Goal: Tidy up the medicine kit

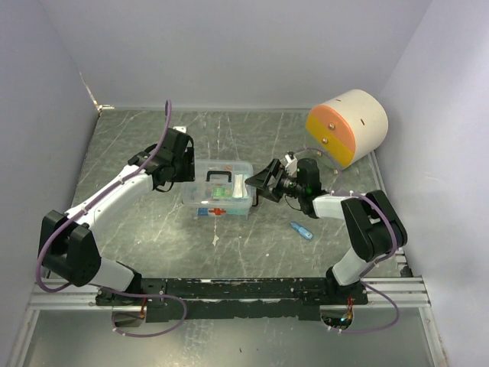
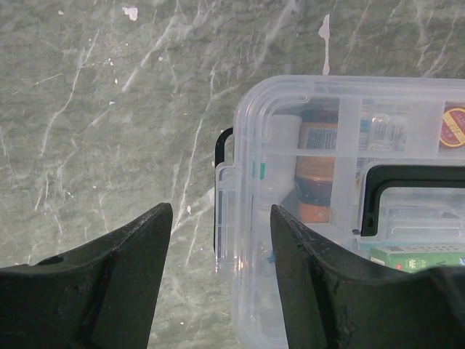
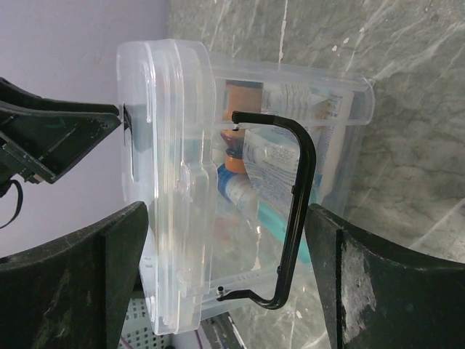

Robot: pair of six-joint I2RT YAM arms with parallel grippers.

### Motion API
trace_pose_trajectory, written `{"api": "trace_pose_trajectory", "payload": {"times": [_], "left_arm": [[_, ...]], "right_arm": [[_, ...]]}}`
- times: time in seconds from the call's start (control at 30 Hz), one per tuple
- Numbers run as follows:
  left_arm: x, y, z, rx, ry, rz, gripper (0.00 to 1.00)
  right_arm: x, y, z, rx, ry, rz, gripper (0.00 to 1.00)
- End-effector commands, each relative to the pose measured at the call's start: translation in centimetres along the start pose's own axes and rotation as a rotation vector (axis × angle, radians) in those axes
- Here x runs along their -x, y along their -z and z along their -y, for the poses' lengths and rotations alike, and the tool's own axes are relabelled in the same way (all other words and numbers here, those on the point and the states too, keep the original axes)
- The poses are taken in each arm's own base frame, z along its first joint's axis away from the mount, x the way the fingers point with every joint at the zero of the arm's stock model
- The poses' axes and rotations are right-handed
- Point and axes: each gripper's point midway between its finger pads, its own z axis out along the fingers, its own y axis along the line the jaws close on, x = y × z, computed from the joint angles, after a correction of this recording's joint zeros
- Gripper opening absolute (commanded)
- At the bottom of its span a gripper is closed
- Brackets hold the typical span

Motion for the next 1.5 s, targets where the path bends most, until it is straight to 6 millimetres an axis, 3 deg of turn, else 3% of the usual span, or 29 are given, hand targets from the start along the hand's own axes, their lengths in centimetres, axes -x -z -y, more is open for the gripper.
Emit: {"api": "trace_pose_trajectory", "payload": {"times": [0.0,0.47,0.83,1.23,1.47], "left_arm": [[-2.1,-0.7,-0.1,0.009,-0.022,-0.071,0.67],[-2.1,-0.6,0.6,-0.034,-0.002,-0.058,0.68],[-2.3,-0.6,0.3,-0.032,-0.007,-0.051,0.66],[-2.4,-0.5,0.2,-0.034,-0.010,-0.046,0.65],[-2.3,-0.6,0.4,-0.039,-0.006,-0.044,0.65]], "right_arm": [[-2.2,-0.1,1.2,-0.011,-0.083,-0.074,0.86],[-1.5,1.0,2.4,-0.153,-0.051,-0.031,0.61],[-0.2,1.6,0.7,-0.222,0.042,0.013,0.53],[0.6,2.1,0.3,-0.344,0.125,0.043,0.50],[0.6,2.3,0.1,-0.384,0.139,0.073,0.43]]}}
